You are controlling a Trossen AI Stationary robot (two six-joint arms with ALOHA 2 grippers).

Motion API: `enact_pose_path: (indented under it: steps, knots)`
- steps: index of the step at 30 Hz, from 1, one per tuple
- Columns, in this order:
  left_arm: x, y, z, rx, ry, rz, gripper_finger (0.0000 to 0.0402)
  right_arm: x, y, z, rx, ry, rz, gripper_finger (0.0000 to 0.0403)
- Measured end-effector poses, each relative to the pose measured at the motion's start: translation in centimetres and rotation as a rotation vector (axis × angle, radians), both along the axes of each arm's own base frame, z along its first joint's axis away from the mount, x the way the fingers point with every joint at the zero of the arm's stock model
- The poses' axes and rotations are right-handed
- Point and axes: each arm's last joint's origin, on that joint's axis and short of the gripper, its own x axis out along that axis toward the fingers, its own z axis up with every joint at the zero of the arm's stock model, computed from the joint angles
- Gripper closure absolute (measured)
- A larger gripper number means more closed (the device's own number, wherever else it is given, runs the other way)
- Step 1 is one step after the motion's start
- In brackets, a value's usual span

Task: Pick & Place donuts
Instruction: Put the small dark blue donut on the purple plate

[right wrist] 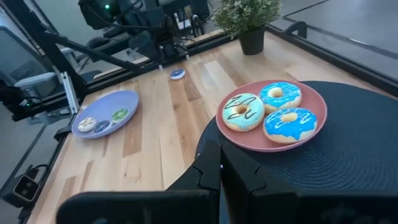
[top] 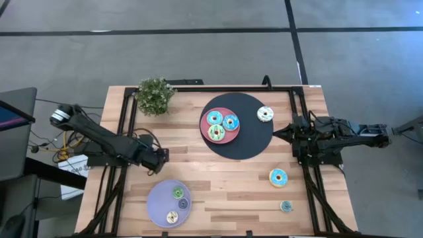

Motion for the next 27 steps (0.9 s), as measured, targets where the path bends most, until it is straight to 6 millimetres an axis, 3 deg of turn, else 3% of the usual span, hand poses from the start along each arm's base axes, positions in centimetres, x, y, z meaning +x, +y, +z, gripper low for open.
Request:
enact_pose_path:
  steps: [3,10,20,27]
  knots:
    - [-0.7,0.9,-1.0,-0.011,-0.044,-0.004,0.0125,0.0,0.0,0.0,-0.001,0.0,-0.002,0.0403]
    - [-1.6,2.2,-2.6,0.007,0.042,-0.019,0.012,0.0,0.0,0.0,-0.001,0.0,-0.003,0.0403]
    - [-1.3,3.6,-3.4,0.042,0.126,-0.087,0.0084,0.0,0.0,0.0,-0.004,-0.001,-0.013,0.0403]
    - [-0.1,3.6,-5.1,0.019,0.207,-0.115,0.0077,0.0,-0.1,0.0,-0.009,-0.001,-0.03,0.0403]
